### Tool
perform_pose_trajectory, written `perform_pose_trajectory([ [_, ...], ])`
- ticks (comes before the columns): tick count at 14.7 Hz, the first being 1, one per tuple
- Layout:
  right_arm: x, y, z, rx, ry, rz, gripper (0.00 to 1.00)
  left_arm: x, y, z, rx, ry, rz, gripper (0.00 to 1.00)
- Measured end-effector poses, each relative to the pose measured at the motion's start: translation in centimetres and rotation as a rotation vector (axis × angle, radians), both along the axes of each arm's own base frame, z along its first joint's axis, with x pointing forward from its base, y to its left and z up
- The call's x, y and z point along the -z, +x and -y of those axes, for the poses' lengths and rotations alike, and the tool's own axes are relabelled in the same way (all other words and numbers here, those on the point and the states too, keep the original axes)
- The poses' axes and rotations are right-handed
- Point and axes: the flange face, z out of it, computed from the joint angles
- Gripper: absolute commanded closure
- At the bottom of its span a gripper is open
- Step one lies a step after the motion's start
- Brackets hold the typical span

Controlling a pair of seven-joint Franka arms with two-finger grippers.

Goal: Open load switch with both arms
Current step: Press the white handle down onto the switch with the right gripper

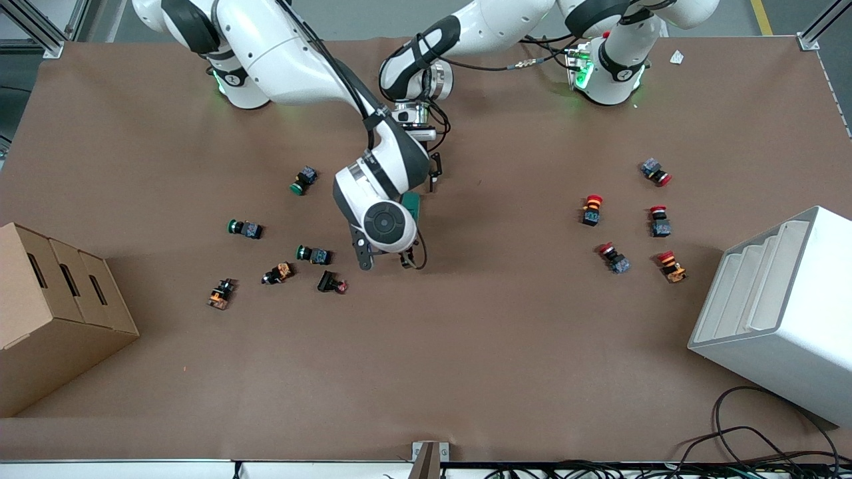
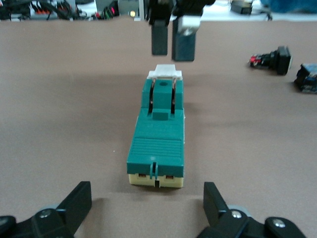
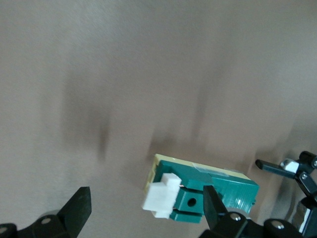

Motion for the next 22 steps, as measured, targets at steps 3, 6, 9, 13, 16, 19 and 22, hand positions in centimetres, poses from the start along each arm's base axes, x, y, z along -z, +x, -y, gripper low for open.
perform_pose_trajectory([
  [3, 0.2, -1.4, -1.0, -0.008, -0.018, -0.029, 0.00, 0.7, -0.5, -0.1, 0.005, 0.000, 0.045, 0.01],
  [6, 0.5, -2.4, -1.1, -0.023, -0.048, -0.076, 0.00, 0.8, -0.6, -0.1, 0.006, 0.003, 0.054, 0.01],
  [9, 0.3, -2.5, -0.9, -0.026, -0.058, -0.092, 0.00, 0.8, -0.6, -0.1, 0.006, 0.003, 0.055, 0.01],
  [13, -0.8, -2.9, -1.0, -0.045, -0.087, -0.145, 0.00, 0.8, -0.6, -0.1, 0.006, 0.004, 0.055, 0.01],
  [16, -2.1, -3.4, -1.1, -0.063, -0.109, -0.190, 0.00, 0.8, -0.6, -0.2, 0.006, 0.004, 0.056, 0.01],
  [19, -2.4, -3.9, -1.6, -0.075, -0.111, -0.202, 0.00, 0.9, -0.7, -0.2, 0.006, 0.005, 0.060, 0.01],
  [22, -2.2, -4.9, -2.2, -0.092, -0.116, -0.222, 0.00, 0.9, -0.7, -0.2, 0.006, 0.006, 0.062, 0.01],
])
